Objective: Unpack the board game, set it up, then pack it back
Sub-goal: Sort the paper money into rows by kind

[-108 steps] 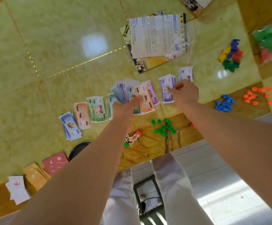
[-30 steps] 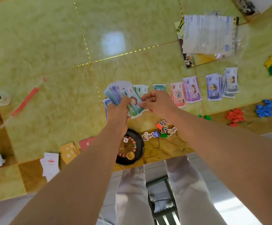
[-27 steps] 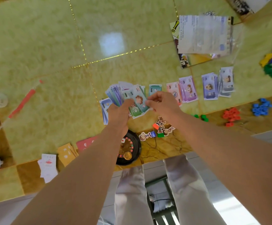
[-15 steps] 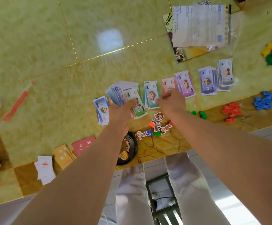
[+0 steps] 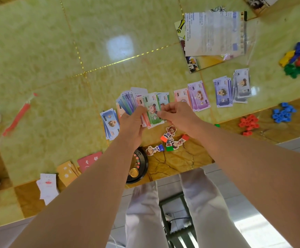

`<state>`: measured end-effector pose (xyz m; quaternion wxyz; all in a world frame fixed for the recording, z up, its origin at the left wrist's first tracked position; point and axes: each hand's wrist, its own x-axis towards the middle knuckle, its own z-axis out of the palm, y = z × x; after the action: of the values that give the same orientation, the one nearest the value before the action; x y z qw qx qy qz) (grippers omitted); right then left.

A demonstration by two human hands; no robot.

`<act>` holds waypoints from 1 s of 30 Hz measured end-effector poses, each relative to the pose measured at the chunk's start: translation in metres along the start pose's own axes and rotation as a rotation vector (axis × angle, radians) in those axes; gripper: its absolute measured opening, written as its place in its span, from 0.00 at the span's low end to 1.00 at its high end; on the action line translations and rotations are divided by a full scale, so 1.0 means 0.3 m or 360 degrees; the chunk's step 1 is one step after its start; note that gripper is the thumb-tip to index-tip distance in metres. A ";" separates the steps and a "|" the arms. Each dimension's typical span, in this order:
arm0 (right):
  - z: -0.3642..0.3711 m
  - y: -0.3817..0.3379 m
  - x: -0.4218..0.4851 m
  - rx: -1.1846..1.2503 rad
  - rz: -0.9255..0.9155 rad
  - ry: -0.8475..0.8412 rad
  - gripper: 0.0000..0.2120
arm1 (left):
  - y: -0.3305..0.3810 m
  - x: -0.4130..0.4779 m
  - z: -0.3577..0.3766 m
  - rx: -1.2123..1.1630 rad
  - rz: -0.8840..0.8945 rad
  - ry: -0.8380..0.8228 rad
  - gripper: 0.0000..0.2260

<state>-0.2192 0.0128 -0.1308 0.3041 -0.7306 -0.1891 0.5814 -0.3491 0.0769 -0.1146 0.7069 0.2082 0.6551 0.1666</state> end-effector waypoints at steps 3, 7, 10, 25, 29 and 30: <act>-0.004 -0.003 0.005 -0.0029 -0.0005 0.0013 0.06 | 0.004 0.000 -0.001 0.0023 0.0030 0.0071 0.08; -0.008 0.005 0.018 -0.0102 -0.0048 0.0186 0.11 | 0.001 0.017 -0.033 0.0102 0.0127 0.0341 0.07; -0.015 0.009 0.029 -0.0214 -0.0047 0.0426 0.05 | 0.012 0.013 -0.061 0.0125 0.0200 0.0541 0.11; 0.160 -0.017 0.085 -0.0494 -0.0019 0.0522 0.11 | 0.035 0.048 -0.179 0.0172 0.0139 0.0443 0.11; 0.170 -0.005 0.097 -0.0520 -0.0023 0.0588 0.08 | 0.027 0.067 -0.183 0.0130 0.0117 0.0322 0.10; 0.170 -0.006 0.095 -0.0419 -0.0058 0.0559 0.09 | 0.026 0.068 -0.180 0.0137 0.0109 0.0299 0.09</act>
<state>-0.2611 0.0437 -0.1576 0.2447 -0.8505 -0.2208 0.4099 -0.4007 0.0981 -0.1309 0.6266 0.2440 0.7177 0.1811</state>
